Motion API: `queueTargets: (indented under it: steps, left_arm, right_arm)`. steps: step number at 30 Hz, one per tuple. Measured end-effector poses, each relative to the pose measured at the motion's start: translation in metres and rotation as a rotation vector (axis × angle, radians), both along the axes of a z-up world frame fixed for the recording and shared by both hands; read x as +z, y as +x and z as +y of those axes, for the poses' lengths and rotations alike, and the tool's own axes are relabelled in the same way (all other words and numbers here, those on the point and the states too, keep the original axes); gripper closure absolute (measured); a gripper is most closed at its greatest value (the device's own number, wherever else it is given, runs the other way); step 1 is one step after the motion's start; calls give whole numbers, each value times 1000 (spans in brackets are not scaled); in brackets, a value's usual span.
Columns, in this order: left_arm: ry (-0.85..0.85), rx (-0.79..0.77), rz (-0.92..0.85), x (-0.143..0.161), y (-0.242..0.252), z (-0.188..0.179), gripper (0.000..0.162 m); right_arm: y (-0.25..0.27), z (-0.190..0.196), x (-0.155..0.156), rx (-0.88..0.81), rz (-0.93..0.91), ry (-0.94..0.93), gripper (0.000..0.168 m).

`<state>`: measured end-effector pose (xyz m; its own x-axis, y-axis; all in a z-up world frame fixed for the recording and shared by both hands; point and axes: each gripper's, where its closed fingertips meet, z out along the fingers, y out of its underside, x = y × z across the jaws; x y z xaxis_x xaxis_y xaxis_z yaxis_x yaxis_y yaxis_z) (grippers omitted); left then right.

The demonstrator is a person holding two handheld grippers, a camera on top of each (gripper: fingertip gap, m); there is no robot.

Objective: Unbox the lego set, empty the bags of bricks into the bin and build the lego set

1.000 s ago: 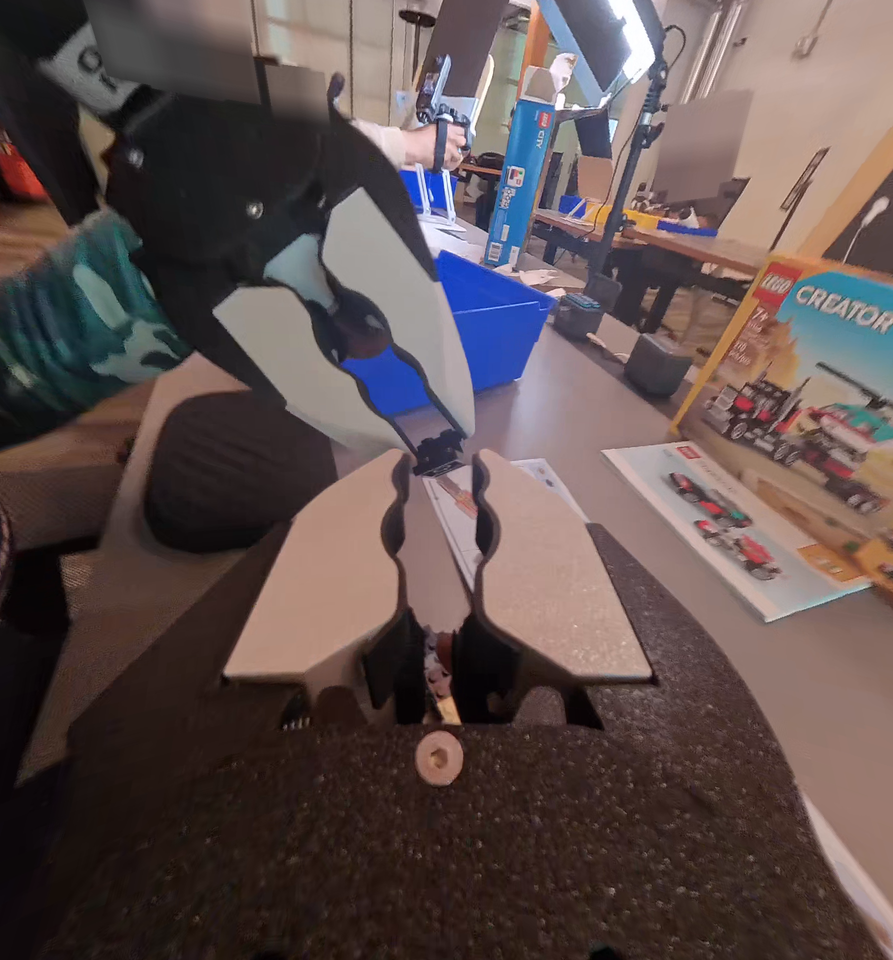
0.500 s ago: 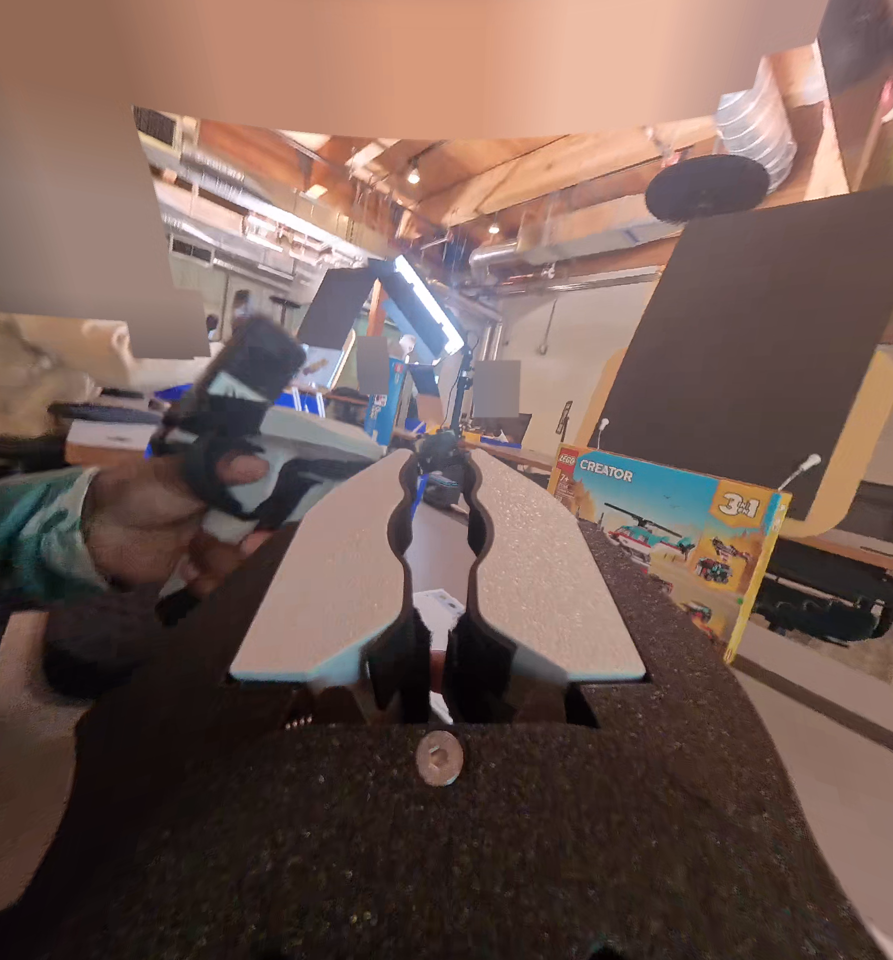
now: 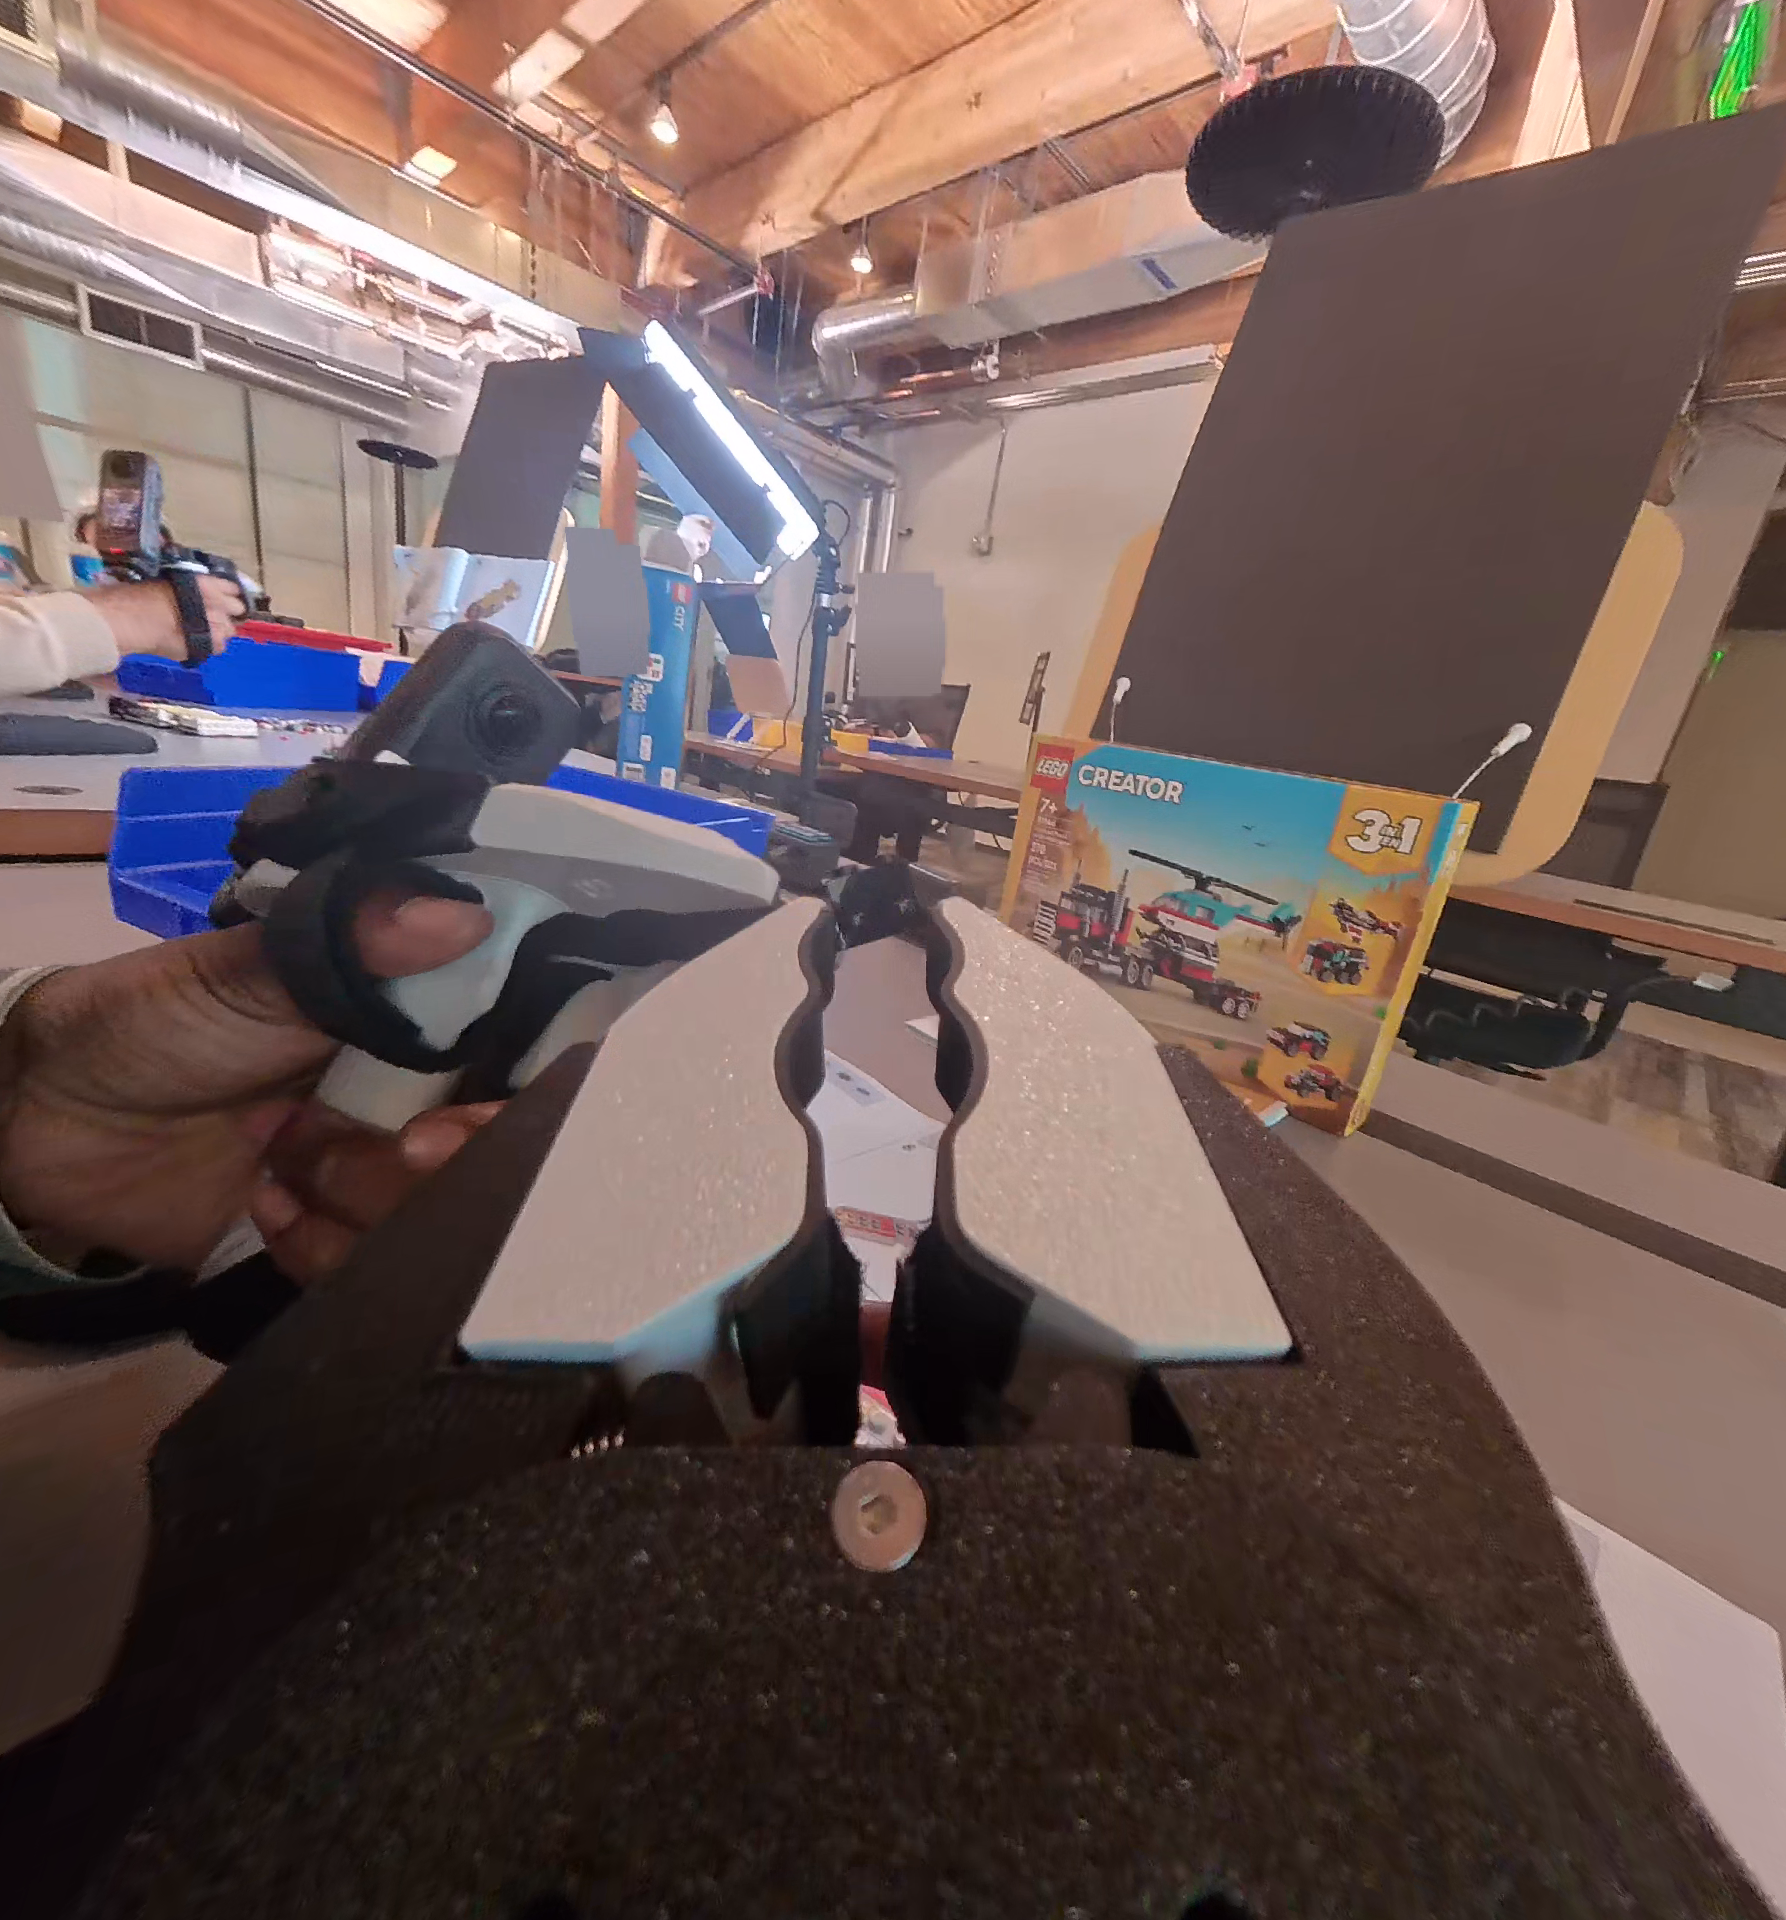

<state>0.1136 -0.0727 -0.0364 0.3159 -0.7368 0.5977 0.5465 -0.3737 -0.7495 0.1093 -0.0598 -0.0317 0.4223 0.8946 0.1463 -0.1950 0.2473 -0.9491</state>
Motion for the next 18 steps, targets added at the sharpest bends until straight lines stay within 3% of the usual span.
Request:
queueTargets:
  steps: [9, 16, 18]
  left_arm:
    - [-87, -42, -168, -1, -5, 6, 147]
    - [-105, -51, -170, -4, -6, 6, 146]
    - [-87, -43, -127, -5, -9, 6, 147]
  right_arm:
    - [-6, -4, -1, -79, -101, 139, 152]
    - [-8, -7, -8, -107, -169, 165, 151]
    - [-10, -13, -13, -48, -200, 168, 148]
